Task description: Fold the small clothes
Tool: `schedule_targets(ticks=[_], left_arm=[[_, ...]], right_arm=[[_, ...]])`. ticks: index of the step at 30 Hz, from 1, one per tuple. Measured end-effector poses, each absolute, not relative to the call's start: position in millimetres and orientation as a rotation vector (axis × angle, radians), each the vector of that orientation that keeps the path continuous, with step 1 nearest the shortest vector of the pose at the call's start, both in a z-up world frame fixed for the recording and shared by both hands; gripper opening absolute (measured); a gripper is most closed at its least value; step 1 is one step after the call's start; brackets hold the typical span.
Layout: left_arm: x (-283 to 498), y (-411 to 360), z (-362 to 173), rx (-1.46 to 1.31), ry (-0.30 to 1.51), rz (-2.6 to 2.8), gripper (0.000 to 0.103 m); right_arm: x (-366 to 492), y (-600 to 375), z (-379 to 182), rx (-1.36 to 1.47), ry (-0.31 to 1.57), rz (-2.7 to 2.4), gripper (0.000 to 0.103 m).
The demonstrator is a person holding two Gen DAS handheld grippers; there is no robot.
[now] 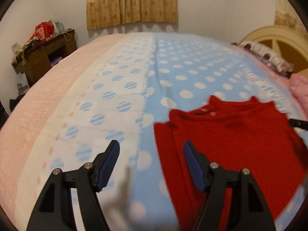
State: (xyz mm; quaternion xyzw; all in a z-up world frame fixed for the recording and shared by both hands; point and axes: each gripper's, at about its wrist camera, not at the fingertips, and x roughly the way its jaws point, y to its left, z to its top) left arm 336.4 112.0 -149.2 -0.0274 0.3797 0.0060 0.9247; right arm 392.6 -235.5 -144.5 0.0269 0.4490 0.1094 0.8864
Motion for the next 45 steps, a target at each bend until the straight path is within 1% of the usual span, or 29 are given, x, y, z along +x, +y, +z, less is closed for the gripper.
schedule_targets(ticks=[3,7,9,10,11,14,19,25,27,29,31,33,35,37,40,45], left_arm=[[306.8,111.0,-150.4,-0.101,0.79,-0.029,0.071],[286.0,102.3,-165.5,-0.104,0.832,-0.049,0.071],[279.5,100.1,-174.1,-0.097,0.832,-0.044,0.072],[277.3,99.4,-177.9,-0.093,0.827,-0.038,0.077],[275.2,99.7,-179.8,-0.098,0.82,-0.031,0.078],[272.4,102.4,-174.8,-0.128,0.822,-0.031,0.078],[257.1,101.0,-161.0,-0.135,0.792,-0.051,0.077],[255.5,91.9,-174.6,-0.111,0.822,-0.063,0.077],[257.2,91.7,-179.2,-0.113,0.826,-0.059,0.081],[258.2,94.3,-183.7,-0.126,0.823,-0.052,0.087],[259.1,98.0,-184.9,-0.155,0.83,-0.061,0.088],[258.7,98.6,-186.4,-0.154,0.829,-0.061,0.091],[260.5,100.0,-189.6,-0.169,0.834,-0.053,0.098],[262.6,99.9,-190.1,-0.168,0.838,-0.046,0.1],[268.0,99.1,-190.3,-0.153,0.846,-0.033,0.103],[273.5,103.3,-191.5,-0.167,0.856,-0.028,0.103]], right_arm=[[361.9,-209.2,-149.3,-0.042,0.936,0.291,0.049],[330.4,-180.0,-170.3,-0.127,0.962,0.358,0.049],[320.7,-172.5,-180.7,-0.207,0.928,0.325,0.049],[318.4,-172.1,-181.7,-0.211,0.914,0.316,0.05],[317.3,-173.6,-180.8,-0.193,0.92,0.305,0.05],[308.1,-180.4,-169.4,-0.137,0.907,0.294,0.05],[294.1,-194.3,-159.0,-0.164,0.845,0.222,0.05],[301.8,-227.7,-174.8,-0.086,0.869,0.166,0.05],[303.4,-229.2,-177.6,-0.086,0.863,0.172,0.051],[304.1,-229.1,-177.7,-0.081,0.864,0.167,0.051],[304.1,-227.6,-178.3,-0.09,0.865,0.16,0.051],[306.7,-225.8,-181.8,-0.107,0.855,0.157,0.051],[312.7,-226.1,-183.8,-0.105,0.855,0.152,0.052],[320.4,-226.7,-182.7,-0.085,0.868,0.133,0.052],[325.4,-218.9,-184.1,-0.125,0.862,0.1,0.054],[323.2,-217.4,-183.3,-0.128,0.851,0.074,0.054]])
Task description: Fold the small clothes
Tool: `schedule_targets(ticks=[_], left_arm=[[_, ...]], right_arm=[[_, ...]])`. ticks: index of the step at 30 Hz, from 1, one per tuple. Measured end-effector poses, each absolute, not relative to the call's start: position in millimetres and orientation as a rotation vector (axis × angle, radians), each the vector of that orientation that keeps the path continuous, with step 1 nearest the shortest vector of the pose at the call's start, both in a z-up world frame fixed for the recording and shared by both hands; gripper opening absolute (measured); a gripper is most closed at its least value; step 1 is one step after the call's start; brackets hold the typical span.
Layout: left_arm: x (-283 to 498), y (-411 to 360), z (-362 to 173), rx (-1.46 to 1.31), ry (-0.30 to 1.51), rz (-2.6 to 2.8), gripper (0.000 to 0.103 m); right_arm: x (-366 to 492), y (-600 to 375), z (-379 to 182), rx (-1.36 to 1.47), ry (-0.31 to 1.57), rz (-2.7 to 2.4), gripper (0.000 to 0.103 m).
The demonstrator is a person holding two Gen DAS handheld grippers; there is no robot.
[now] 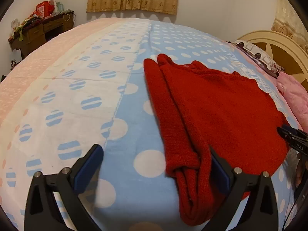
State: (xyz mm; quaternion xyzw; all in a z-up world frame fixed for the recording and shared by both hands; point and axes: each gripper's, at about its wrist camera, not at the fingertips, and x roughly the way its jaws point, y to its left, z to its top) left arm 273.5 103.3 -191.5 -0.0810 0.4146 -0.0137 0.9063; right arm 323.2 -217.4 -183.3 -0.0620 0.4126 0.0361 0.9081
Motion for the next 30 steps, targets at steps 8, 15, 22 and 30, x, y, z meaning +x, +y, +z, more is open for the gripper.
schedule_targets(ticks=[8,15,22,30], left_arm=[[252.0,108.5,-174.1,-0.196,0.809,-0.031,0.102],[257.9,89.2,-173.6,-0.089,0.812,-0.031,0.102],[294.7,103.3,-186.4,-0.119,0.876,0.0,0.103],[263.8,125.0,-158.7,-0.208,0.757,0.011,0.103]], right_arm=[[291.0,-174.7,-161.2,-0.157,0.767,0.168,0.054],[325.2,-115.6,-187.3,-0.222,0.86,0.278,0.056],[373.7,-121.3,-184.0,-0.13,0.917,0.236,0.061],[341.3,-109.8,-146.3,-0.158,0.743,0.264,0.061]])
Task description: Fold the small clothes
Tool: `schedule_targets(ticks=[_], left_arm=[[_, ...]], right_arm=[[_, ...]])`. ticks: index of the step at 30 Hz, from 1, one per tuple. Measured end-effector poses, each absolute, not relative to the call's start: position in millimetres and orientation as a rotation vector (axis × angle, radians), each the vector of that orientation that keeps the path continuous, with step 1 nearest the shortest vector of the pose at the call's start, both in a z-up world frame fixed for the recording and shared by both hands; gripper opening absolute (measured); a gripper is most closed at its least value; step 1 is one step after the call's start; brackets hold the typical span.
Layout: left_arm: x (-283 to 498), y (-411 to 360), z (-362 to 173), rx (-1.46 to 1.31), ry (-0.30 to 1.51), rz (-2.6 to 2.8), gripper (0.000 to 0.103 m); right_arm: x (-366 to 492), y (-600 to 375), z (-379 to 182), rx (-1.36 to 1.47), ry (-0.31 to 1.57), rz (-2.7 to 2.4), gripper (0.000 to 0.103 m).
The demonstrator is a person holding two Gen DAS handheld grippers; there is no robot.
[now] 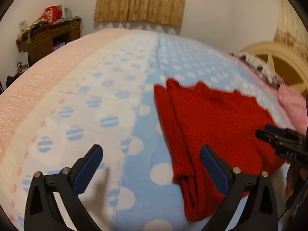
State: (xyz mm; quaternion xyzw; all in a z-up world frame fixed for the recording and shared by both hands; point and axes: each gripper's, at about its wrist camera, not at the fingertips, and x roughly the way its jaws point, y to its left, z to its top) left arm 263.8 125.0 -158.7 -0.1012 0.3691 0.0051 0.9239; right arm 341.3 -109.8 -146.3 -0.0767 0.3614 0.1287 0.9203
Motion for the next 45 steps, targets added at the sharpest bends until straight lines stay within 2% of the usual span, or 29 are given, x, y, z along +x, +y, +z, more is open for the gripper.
schedule_targets(ticks=[3,6,10,15,20,27,32,40,45], left_arm=[[278.3,121.9,-153.2,-0.195,0.76,0.016,0.103],[306.4,102.0,-158.2,-0.075,0.8,0.033,0.103],[332.4,91.2,-177.6,0.041,0.839,0.107,0.103],[321.5,110.7,-167.0,-0.057,0.807,0.078,0.103],[308.1,137.9,-149.1,-0.104,0.754,0.041,0.103],[320.5,168.7,-147.7,-0.218,0.794,-0.026,0.103],[331.7,165.8,-158.4,-0.318,0.854,-0.102,0.103],[352.9,150.3,-171.7,-0.382,0.92,-0.175,0.103],[364.6,149.8,-179.6,-0.398,0.929,-0.172,0.098]], right_arm=[[371.3,-113.4,-143.3,-0.141,0.781,0.241,0.061],[430.8,-127.0,-185.7,-0.09,1.088,0.219,0.061],[452.7,-122.0,-186.5,-0.192,1.01,0.165,0.064],[440.9,-123.4,-177.4,-0.129,0.95,0.153,0.064],[383.6,-102.7,-158.4,-0.099,0.846,0.267,0.064],[281.1,-29.6,-157.0,-0.315,0.754,0.486,0.064],[247.0,10.6,-166.4,-0.458,0.698,0.551,0.064],[242.3,35.2,-194.0,-0.614,0.645,0.532,0.064],[246.1,33.8,-198.8,-0.616,0.631,0.532,0.064]])
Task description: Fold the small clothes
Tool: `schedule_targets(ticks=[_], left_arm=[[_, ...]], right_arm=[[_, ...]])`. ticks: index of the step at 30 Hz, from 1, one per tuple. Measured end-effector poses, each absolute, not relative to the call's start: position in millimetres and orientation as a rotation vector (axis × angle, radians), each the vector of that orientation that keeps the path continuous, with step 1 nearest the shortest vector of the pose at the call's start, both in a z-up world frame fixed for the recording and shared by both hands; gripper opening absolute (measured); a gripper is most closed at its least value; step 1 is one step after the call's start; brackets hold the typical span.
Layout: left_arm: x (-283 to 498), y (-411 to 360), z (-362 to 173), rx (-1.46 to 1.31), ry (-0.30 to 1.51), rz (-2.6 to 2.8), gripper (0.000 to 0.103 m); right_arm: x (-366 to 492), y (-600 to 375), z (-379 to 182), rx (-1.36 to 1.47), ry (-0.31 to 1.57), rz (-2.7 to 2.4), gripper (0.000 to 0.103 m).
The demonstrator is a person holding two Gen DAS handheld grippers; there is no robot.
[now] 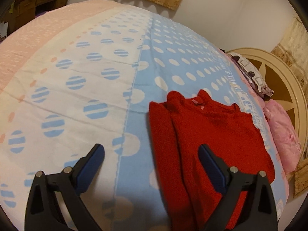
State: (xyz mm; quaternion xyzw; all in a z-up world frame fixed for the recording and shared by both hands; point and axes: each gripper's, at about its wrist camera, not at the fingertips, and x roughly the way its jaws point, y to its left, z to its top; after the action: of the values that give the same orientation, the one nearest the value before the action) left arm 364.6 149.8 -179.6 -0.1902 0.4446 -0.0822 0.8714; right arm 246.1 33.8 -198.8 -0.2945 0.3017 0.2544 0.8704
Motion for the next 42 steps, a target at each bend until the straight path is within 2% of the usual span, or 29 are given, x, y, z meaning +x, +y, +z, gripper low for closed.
schedule_targets(ticks=[3,4,7,10,12,13,14,16,19,25,42], left_arm=[[368.0,148.6,-179.8,-0.384,0.921,-0.171,0.096],[369.8,147.9,-180.1,-0.38,0.919,-0.17,0.093],[375.6,143.7,-180.9,-0.364,0.925,-0.179,0.087],[378.6,141.9,-181.2,-0.355,0.925,-0.186,0.066],[380.7,142.0,-181.8,-0.355,0.929,-0.197,0.052],[382.2,142.7,-182.8,-0.364,0.935,-0.206,0.039],[383.8,144.4,-184.5,-0.392,0.943,-0.221,0.032],[385.5,148.0,-186.9,-0.45,0.951,-0.243,0.024],[386.4,146.4,-187.3,-0.463,0.954,-0.261,0.017],[384.4,143.3,-180.0,-0.452,0.925,-0.277,0.013],[392.5,117.9,-139.3,-0.517,0.837,-0.347,0.012]], right_arm=[[247.0,34.9,-200.5,-0.611,0.614,0.532,0.063],[241.5,37.2,-201.3,-0.609,0.613,0.53,0.063],[238.4,37.2,-202.2,-0.605,0.613,0.539,0.054],[235.8,37.4,-202.0,-0.614,0.609,0.554,0.038],[237.8,36.0,-201.5,-0.611,0.613,0.557,0.033],[239.0,34.4,-200.7,-0.603,0.617,0.558,0.029],[241.6,31.8,-200.9,-0.594,0.621,0.558,0.026],[245.3,25.4,-199.1,-0.571,0.629,0.558,0.022],[252.1,17.1,-196.7,-0.538,0.641,0.559,0.019],[247.8,12.0,-193.0,-0.492,0.644,0.571,0.014],[255.3,-55.2,-157.0,-0.25,0.633,0.55,0.011]])
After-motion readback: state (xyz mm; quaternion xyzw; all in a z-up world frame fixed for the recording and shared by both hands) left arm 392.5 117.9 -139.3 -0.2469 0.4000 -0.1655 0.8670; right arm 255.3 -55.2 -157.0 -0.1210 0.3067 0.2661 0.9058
